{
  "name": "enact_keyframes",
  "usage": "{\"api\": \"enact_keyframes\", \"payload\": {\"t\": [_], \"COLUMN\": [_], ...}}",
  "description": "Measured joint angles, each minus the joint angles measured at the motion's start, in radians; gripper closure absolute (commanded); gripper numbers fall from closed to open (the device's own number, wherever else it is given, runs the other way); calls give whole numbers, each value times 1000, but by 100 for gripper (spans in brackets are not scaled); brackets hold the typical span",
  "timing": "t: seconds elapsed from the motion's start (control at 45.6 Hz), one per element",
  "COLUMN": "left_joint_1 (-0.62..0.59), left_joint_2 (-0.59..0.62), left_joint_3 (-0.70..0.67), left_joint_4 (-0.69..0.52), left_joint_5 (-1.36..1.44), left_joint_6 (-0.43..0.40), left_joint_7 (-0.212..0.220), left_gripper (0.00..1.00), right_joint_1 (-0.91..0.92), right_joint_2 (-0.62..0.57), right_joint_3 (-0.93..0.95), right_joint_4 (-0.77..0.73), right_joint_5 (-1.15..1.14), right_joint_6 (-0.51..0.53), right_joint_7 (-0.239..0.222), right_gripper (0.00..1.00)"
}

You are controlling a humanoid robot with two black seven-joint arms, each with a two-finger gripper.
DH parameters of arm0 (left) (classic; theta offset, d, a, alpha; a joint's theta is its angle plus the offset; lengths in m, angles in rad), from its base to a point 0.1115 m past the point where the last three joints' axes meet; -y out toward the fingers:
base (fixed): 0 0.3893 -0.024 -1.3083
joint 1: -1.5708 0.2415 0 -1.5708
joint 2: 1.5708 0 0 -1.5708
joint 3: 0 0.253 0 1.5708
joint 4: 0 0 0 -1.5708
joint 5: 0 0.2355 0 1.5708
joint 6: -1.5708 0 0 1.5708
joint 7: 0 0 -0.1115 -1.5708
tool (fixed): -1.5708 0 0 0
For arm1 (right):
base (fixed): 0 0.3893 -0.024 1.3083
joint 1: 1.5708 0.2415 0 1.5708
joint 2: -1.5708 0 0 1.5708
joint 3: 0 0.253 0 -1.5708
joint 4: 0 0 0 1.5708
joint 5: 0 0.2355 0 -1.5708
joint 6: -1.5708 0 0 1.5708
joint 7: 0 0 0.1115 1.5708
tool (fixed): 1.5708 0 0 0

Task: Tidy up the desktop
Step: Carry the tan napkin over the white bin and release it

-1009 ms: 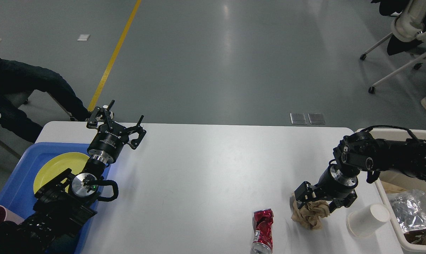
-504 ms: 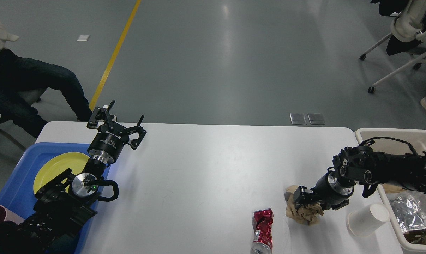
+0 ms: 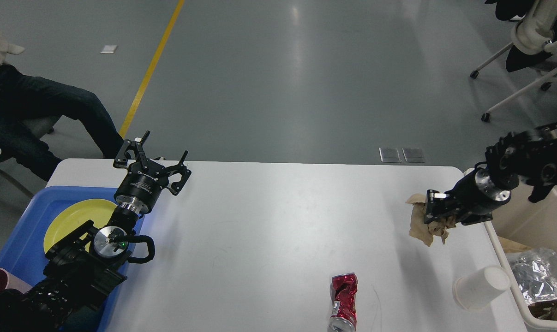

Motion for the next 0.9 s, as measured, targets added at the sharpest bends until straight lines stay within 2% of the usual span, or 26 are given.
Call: {"api": "enact_keyframes", "payload": {"t": [0.307,0.439,0.592,0.789,0.811,0.855,0.899], "left_joint_1": [0,0,0,0,0,0,0], "left_joint_2": [0,1,-1,-1,-1,-1,-1], "left_joint_3": [0,0,0,0,0,0,0], "left_joint_4": [0,0,0,0,0,0,0], "left_joint_5": [0,0,0,0,0,0,0], "left_joint_6": [0,0,0,0,0,0,0], "left_joint_7": [0,0,0,0,0,0,0], "left_gripper": [4,4,4,4,4,4,4], "right_joint_1": [366,397,256,-122,-159,-236,-304], "right_joint_2": [-239,-265,-268,-257,-256,-255,-252], "right_joint_3": [-4,-11,-16,32,41,60,75], "right_joint_4": [88,66,-62,-245,-251,-264,-281], "right_joint_5": [0,-2,0,16,21,35,45], "right_joint_6": [207,216,84,-287,-325,-396,-454], "right_joint_7": [1,1,0,0,0,0,0], "right_gripper": [100,100,100,100,90,57,30]}}
